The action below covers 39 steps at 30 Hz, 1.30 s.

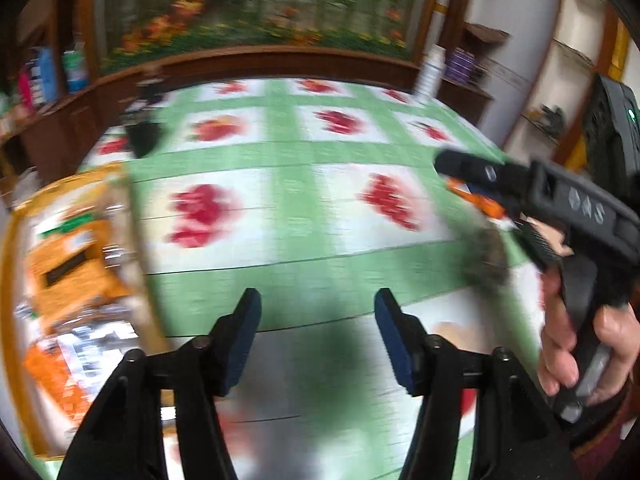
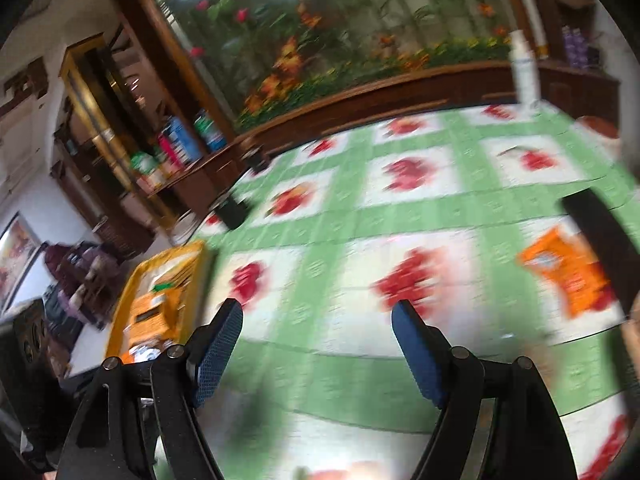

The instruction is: Organize snacks

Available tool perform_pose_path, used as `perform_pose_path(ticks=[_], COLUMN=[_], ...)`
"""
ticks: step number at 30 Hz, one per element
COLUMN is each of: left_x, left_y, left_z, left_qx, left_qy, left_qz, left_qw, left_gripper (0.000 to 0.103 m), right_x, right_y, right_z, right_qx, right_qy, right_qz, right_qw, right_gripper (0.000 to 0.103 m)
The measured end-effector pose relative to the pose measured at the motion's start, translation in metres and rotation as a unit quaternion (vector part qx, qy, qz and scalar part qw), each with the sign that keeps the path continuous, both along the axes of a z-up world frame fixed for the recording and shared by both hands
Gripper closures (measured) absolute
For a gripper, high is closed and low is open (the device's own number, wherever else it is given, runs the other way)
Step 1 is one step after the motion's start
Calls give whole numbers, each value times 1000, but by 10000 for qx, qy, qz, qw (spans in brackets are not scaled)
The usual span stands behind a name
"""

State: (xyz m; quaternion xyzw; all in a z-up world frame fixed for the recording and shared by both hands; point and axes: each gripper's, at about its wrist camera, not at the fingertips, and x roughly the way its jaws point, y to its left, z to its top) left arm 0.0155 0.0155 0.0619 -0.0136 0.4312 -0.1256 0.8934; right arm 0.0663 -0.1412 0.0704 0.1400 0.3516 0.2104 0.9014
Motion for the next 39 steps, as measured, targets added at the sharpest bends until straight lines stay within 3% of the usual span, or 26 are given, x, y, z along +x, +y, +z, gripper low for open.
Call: perform_pose_path(ticks=[8, 13, 19, 21, 24, 30, 35, 39], left_x=[22, 34, 45, 47, 48, 52, 61, 65], left_y=[-101, -162, -210, -206, -185, -115, -58, -41], left_z=[-3, -19, -52, -58, -60, -59, -60, -58], left_qx=[-245, 168, 1071, 1138, 900, 807, 574, 377], left_qy=[279, 398, 242, 207, 133, 60, 30, 15], left_qz=[-1014, -1383, -1432, -1339, -1179, -601, -173, -118], left_qw=[9942, 9895, 9836, 9842, 9888, 9949, 9982, 9992], left_gripper=[27, 23, 24, 34, 41, 41, 41, 41], right_x=[1, -1, -4, -2, 4, 19, 50, 77], right_y=[-108, -149, -169, -171, -171, -151, -126, -102], right_z=[6, 7, 8, 6, 0, -11, -23, -41], right_qx=[377, 706, 903, 835, 663, 130, -793, -1812], right_qy=[-83, -51, 8, 65, 207, 437, 745, 1048], right_qz=[-1118, -1644, -1892, -1959, -2010, -1888, -1891, -1840], right_qw=[9930, 9839, 9778, 9770, 9771, 9810, 9759, 9604], right_gripper=[22, 22, 22, 22, 22, 22, 22, 22])
